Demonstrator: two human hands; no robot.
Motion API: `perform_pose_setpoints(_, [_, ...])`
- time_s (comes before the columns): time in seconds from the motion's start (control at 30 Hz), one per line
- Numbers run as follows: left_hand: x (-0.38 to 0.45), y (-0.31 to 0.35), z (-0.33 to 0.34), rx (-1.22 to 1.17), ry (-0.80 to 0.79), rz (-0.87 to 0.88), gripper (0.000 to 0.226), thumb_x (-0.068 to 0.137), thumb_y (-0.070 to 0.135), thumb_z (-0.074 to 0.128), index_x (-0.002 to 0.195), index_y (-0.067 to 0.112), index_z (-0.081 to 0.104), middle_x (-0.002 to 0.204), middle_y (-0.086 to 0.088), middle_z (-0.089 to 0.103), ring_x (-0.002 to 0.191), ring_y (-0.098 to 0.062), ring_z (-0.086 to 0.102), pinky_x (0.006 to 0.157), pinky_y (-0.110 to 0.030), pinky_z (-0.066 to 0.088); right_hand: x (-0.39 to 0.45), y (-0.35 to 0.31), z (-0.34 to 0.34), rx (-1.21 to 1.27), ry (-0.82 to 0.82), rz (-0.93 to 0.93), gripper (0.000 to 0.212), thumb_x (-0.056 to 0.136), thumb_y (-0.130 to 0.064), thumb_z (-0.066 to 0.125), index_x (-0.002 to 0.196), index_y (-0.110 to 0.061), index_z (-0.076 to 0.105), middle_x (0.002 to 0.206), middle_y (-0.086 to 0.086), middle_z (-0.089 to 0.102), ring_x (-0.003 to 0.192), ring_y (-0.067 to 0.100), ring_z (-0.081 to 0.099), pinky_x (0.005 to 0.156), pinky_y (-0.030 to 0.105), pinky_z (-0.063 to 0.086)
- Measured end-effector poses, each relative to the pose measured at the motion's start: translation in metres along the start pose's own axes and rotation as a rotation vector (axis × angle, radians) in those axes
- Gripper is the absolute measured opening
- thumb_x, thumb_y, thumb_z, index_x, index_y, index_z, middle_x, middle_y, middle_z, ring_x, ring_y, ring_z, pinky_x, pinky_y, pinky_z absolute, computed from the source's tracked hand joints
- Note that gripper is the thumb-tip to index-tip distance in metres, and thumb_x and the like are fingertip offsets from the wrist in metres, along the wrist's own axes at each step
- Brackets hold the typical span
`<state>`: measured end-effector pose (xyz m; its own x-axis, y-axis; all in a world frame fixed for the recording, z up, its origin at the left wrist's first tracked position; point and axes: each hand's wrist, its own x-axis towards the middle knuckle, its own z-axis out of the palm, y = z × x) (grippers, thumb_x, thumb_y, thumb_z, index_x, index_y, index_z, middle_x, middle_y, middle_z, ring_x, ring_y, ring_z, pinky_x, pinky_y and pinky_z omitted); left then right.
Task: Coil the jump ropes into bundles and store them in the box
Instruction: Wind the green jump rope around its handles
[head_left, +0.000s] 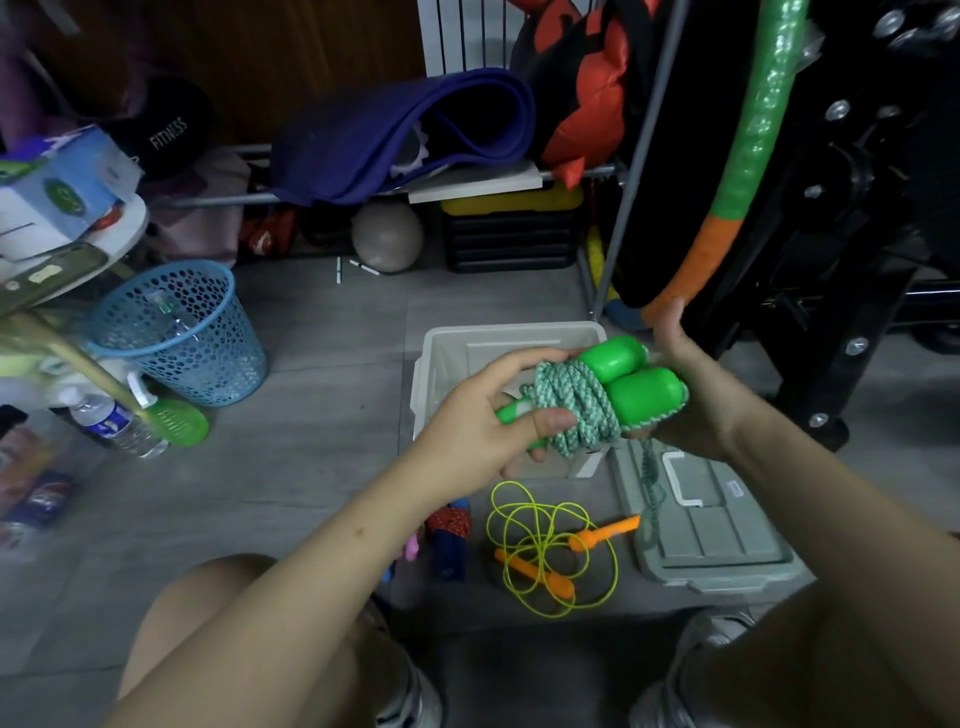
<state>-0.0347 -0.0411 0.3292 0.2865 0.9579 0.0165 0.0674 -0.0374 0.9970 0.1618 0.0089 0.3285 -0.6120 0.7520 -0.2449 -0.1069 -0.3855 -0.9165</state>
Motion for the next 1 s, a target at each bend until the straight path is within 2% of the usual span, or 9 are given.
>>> perform_pose_setpoints(0.1, [0.008, -0.002, -0.005, -0.031, 0.083, -0.039, 0.032, 0.082, 0.017, 0.066, 0.11, 0.03, 0.054, 0.057, 0.001, 0.063, 0.044, -0.012, 0.055, 0.035, -0.019, 0.035, 0.004, 0.008, 0.005, 0.042, 0.013, -0.054, 0.098, 0.044, -0.089, 0.058, 0.111, -0.018, 0.059, 0.083, 0.007, 0.055, 0.058, 0.015, 0.045, 0.049, 0.026, 0.018])
perform_pose_setpoints(0.2, [0.011, -0.004, -0.005, 0.023, 0.118, -0.068, 0.028, 0.087, 0.016, 0.065, 0.109, 0.024, 0.05, 0.059, -0.001, 0.06, 0.036, -0.008, 0.05, 0.035, -0.02, 0.034, 0.006, 0.021, 0.011, -0.111, 0.065, -0.102, 0.081, 0.046, -0.08, 0.07, 0.101, -0.022, 0.06, 0.079, -0.002, 0.056, 0.06, 0.009, 0.045, 0.05, 0.02, 0.028])
perform_pose_setpoints(0.27, [0.011, -0.005, -0.003, 0.04, 0.13, -0.09, 0.025, 0.088, 0.019, 0.063, 0.106, 0.024, 0.047, 0.061, -0.007, 0.059, 0.033, -0.006, 0.048, 0.035, -0.019, 0.033, 0.006, 0.029, 0.014, -0.208, 0.102, -0.138, 0.072, 0.05, -0.072, 0.076, 0.097, -0.019, 0.061, 0.08, 0.001, 0.053, 0.063, 0.008, 0.046, 0.054, 0.017, 0.034])
perform_pose_setpoints(0.4, [0.013, -0.006, -0.007, 0.041, 0.131, -0.138, 0.017, 0.091, 0.031, 0.058, 0.101, 0.028, 0.046, 0.056, -0.006, 0.06, 0.033, -0.011, 0.046, 0.034, -0.015, 0.03, 0.005, 0.031, 0.016, -0.299, 0.136, -0.143, 0.061, 0.056, -0.072, 0.071, 0.083, -0.018, 0.061, 0.07, 0.0, 0.048, 0.061, 0.007, 0.041, 0.058, 0.02, 0.033])
perform_pose_setpoints(0.53, [0.015, -0.011, -0.008, -0.018, 0.09, -0.171, 0.04, 0.084, 0.053, 0.056, 0.108, 0.023, 0.046, 0.053, -0.006, 0.06, 0.035, -0.017, 0.042, 0.036, -0.014, 0.029, -0.001, 0.031, 0.018, -0.496, 0.037, -0.127, 0.033, 0.068, -0.07, 0.063, 0.064, -0.037, 0.063, 0.056, -0.014, 0.039, 0.054, 0.002, 0.033, 0.053, 0.019, 0.03])
perform_pose_setpoints(0.63, [0.013, -0.01, -0.003, -0.067, 0.081, -0.126, 0.039, 0.081, 0.049, 0.058, 0.108, 0.023, 0.048, 0.054, -0.007, 0.058, 0.035, -0.016, 0.042, 0.035, -0.014, 0.028, -0.002, 0.032, 0.023, -0.558, 0.066, -0.133, 0.03, 0.078, -0.061, 0.056, 0.07, -0.033, 0.062, 0.06, -0.01, 0.042, 0.055, 0.002, 0.037, 0.056, 0.021, 0.031])
perform_pose_setpoints(0.73, [0.016, -0.007, -0.001, -0.042, 0.173, -0.077, 0.018, 0.089, 0.032, 0.059, 0.103, 0.025, 0.049, 0.055, -0.004, 0.058, 0.034, -0.011, 0.046, 0.035, -0.017, 0.031, 0.0, 0.029, 0.028, -0.593, 0.169, -0.205, 0.015, 0.089, -0.035, 0.057, 0.083, -0.023, 0.062, 0.065, -0.018, 0.06, 0.058, -0.008, 0.049, 0.059, 0.008, 0.036])
perform_pose_setpoints(0.87, [0.023, -0.012, -0.002, 0.082, 0.234, -0.062, 0.018, 0.091, 0.036, 0.059, 0.096, 0.023, 0.048, 0.056, -0.007, 0.06, 0.036, -0.015, 0.046, 0.038, -0.02, 0.033, 0.001, 0.027, 0.035, -0.626, 0.336, -0.269, 0.035, 0.092, -0.016, 0.057, 0.059, -0.026, 0.049, 0.04, -0.02, 0.044, 0.043, -0.005, 0.04, 0.047, 0.009, 0.03])
perform_pose_setpoints(1.0, [0.027, -0.012, -0.004, 0.116, 0.249, -0.066, 0.026, 0.089, 0.042, 0.059, 0.093, 0.019, 0.047, 0.055, -0.005, 0.06, 0.037, -0.02, 0.046, 0.04, -0.022, 0.033, 0.003, 0.025, 0.041, -0.613, 0.437, -0.256, 0.047, 0.08, -0.038, 0.062, 0.047, -0.021, 0.034, 0.041, -0.011, 0.025, 0.044, 0.005, 0.023, 0.046, 0.022, 0.019])
